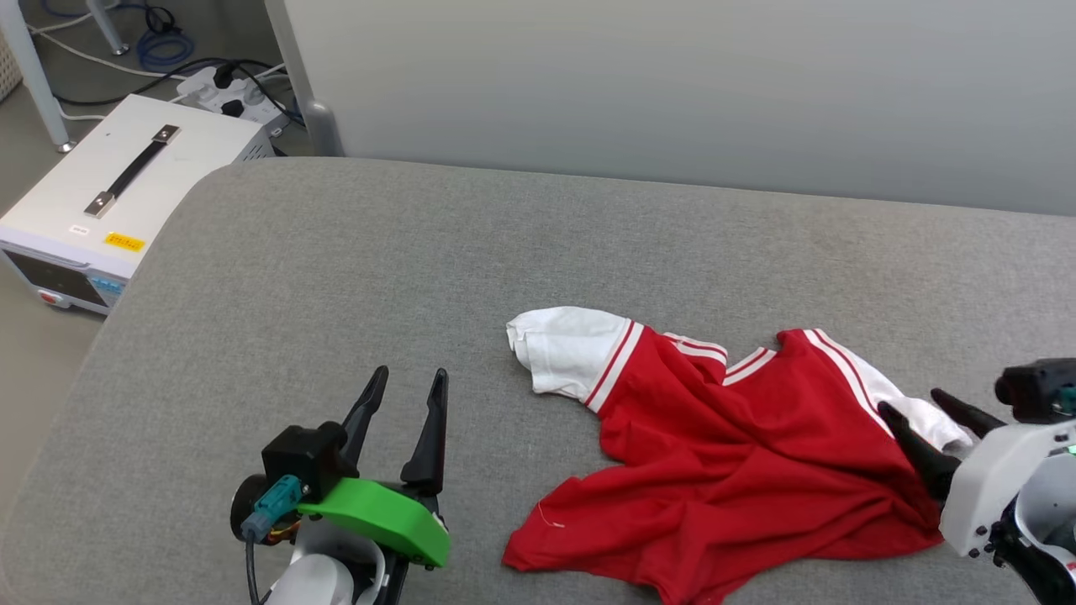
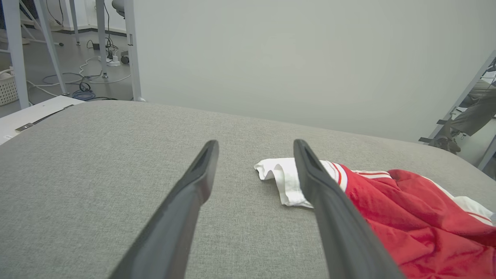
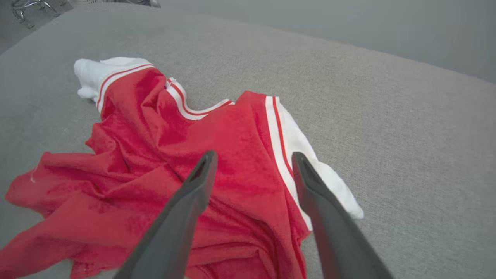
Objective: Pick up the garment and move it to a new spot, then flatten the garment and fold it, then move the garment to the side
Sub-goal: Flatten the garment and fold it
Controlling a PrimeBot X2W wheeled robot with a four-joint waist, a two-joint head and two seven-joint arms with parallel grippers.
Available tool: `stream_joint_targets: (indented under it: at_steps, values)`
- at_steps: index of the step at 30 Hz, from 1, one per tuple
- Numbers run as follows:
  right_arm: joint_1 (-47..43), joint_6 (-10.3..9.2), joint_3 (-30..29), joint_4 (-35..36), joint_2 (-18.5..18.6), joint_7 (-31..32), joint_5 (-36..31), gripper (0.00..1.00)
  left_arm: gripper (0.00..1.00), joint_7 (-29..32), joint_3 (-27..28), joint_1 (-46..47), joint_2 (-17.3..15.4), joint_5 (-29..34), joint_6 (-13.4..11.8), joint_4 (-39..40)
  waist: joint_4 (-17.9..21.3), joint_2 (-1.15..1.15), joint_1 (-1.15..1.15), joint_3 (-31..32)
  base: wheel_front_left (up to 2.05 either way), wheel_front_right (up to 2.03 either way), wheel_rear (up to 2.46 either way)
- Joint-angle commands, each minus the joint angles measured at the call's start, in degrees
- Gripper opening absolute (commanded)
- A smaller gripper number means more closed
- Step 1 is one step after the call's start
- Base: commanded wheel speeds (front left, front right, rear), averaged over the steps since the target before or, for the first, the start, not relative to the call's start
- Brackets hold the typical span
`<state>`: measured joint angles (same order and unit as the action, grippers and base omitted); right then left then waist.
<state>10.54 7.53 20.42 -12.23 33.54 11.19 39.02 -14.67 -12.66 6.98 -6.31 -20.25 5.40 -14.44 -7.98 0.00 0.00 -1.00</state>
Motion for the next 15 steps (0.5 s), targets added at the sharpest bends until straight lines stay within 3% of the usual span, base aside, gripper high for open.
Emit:
stream_joint_targets:
  at_steps: [1,4,9,11,15]
  values:
    - [-2.23,-0.04,-2.48,0.87,-1.64,-2.66,-1.71,1.0,1.0,-0.33,0.05,-1.1,0.18,-0.53,0.45,0.1,0.68,0.0,0.0,0.11,0.0,0.0,0.0]
    - [-5.91,-0.04,-8.43,2.91,-6.17,-7.6,-4.98,1.0,1.0,-0.32,-0.24,-1.31,0.2,-0.97,0.63,-0.19,1.66,0.0,0.0,-0.42,0.0,0.0,0.0]
    - [-9.18,-0.04,-15.08,7.43,-12.52,-10.81,-10.45,1.0,1.0,1.87,-0.3,0.65,-0.55,-2.65,1.01,0.06,4.03,0.0,0.0,-2.73,0.0,0.0,0.0]
    - [-9.66,-0.04,-16.73,9.16,-14.12,-10.29,-12.45,1.0,1.0,4.73,-0.86,2.97,-1.76,-2.69,1.19,0.22,5.1,0.0,0.0,-4.15,0.0,0.0,0.0]
    - [-9.17,-0.04,-19.49,12.79,-16.65,-9.54,-15.53,1.0,1.0,16.3,-2.84,10.61,-4.83,-3.03,1.52,-0.34,7.24,0.0,0.0,-7.31,0.0,0.0,0.0]
